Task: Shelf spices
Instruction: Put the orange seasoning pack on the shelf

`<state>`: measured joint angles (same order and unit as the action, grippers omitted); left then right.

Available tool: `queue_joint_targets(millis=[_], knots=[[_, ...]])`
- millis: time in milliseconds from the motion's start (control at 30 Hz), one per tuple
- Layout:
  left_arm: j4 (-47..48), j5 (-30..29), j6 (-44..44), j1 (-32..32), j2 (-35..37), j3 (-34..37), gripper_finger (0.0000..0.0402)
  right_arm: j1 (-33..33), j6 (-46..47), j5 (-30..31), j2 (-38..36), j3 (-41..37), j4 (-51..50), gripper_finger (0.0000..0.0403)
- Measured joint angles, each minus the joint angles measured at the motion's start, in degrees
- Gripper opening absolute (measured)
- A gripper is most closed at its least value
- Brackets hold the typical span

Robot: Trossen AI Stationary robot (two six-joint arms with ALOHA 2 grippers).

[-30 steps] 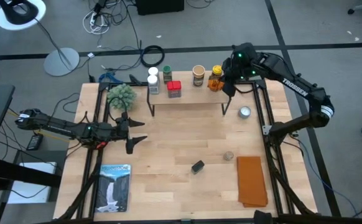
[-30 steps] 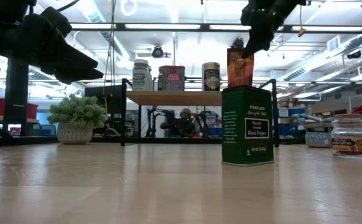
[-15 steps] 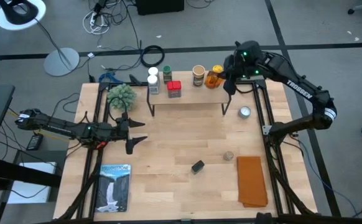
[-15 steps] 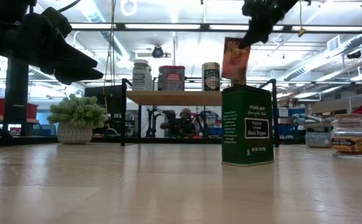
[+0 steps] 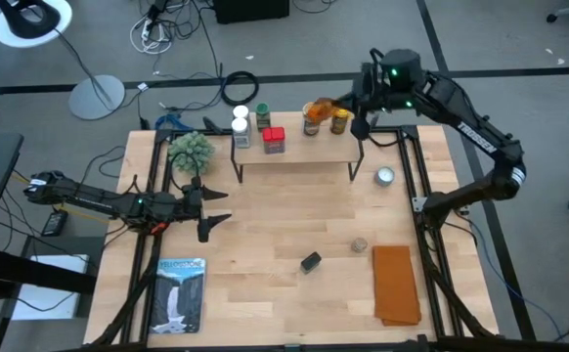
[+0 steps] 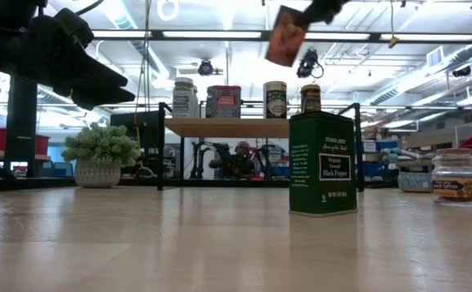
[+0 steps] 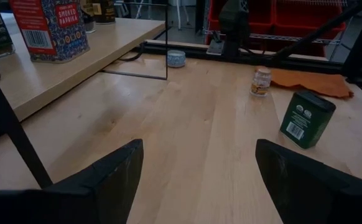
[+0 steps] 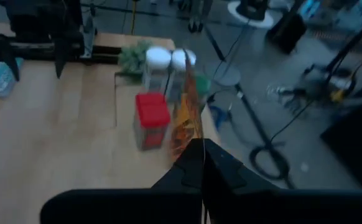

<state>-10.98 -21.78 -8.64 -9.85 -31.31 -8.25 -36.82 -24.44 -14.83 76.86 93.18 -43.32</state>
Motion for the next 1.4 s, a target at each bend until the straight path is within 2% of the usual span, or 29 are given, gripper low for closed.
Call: queue_joint_targets(millis=[267,467,600,800,900,1200,1400], knots=[[0.04,0.0,0.61,0.0,0.0,0.0,0.0317,-0.46,-6.5,-1.38,17.2,19.47,-4.48,0.0],[0.14,0.0,0.85,0.0,0.0,0.0,0.0317,-2.61,-7.74,-3.21,29.09,33.96,-6.09,0.0],[0.38,0.0,0.89,0.0,0.0,0.0,0.0317,-4.66,-7.68,-3.32,35.14,40.62,-8.48,0.0],[1.29,0.06,0.7,0.0,0.0,0.0,0.0317,-6.37,-7.33,-3.36,40.45,41.38,-11.12,0.0],[3.02,1.95,-0.1,0.0,-0.02,0.0,0.0317,-6.58,-7.3,-3.43,42.08,41.36,-13.11,0.0],[4.3,3.32,-0.81,-0.02,-0.02,0.0,0.0317,-4.24,-7.63,-5.02,42.23,41.34,-16.3,0.0],[4.37,3.41,-0.9,-0.02,0.0,0.0,0.0317,-2.33,-8.85,-0.93,42.94,40.55,-19.71,0.0]])
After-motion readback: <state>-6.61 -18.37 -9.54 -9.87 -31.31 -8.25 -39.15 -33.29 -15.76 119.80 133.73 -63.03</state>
